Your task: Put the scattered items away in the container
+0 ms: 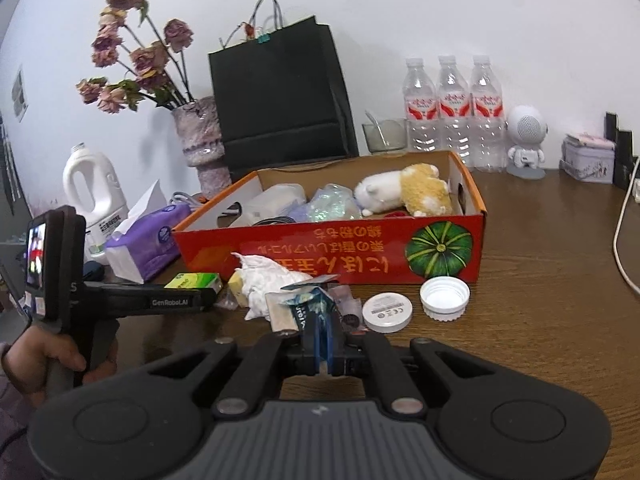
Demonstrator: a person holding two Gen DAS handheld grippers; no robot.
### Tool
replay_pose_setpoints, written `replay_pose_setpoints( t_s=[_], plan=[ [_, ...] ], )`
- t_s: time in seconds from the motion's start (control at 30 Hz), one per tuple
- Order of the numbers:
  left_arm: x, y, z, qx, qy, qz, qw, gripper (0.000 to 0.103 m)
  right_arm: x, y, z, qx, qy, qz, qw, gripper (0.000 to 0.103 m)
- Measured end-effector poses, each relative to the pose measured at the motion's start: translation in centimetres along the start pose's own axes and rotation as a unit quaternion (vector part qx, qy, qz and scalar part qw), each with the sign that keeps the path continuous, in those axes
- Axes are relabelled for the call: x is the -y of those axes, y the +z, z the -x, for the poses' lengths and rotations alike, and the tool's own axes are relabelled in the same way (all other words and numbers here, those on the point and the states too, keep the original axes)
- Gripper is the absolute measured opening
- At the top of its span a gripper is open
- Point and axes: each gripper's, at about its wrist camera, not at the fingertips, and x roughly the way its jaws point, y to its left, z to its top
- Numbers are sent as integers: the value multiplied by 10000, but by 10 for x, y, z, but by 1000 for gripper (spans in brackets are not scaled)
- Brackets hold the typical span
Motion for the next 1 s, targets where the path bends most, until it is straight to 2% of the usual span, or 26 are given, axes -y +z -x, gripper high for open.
replay_pose_setpoints(
  t_s=[0.13,0.23,0.47,0.6,0.77,1.0],
  plan=[
    [-2,-11,40,353,136,173,9991,64,-5,0,10,105,-30,63,9999,3],
    [1,-21,83,730,32,442,9963,64,-9,-5,19,180,-70,87,9998,3],
    [42,-64,157,1575,60,359,9868,64,-21,-24,59,619,-381,192,9972,3],
    [61,-87,181,1593,-220,393,9862,64,-21,-37,90,871,-701,263,9934,3],
    [80,-109,208,1703,-345,201,9846,64,-20,-55,127,1077,-883,252,9899,3],
    [90,-111,224,1894,-353,49,9813,64,-23,-66,152,1353,-922,279,9861,3]
  ],
)
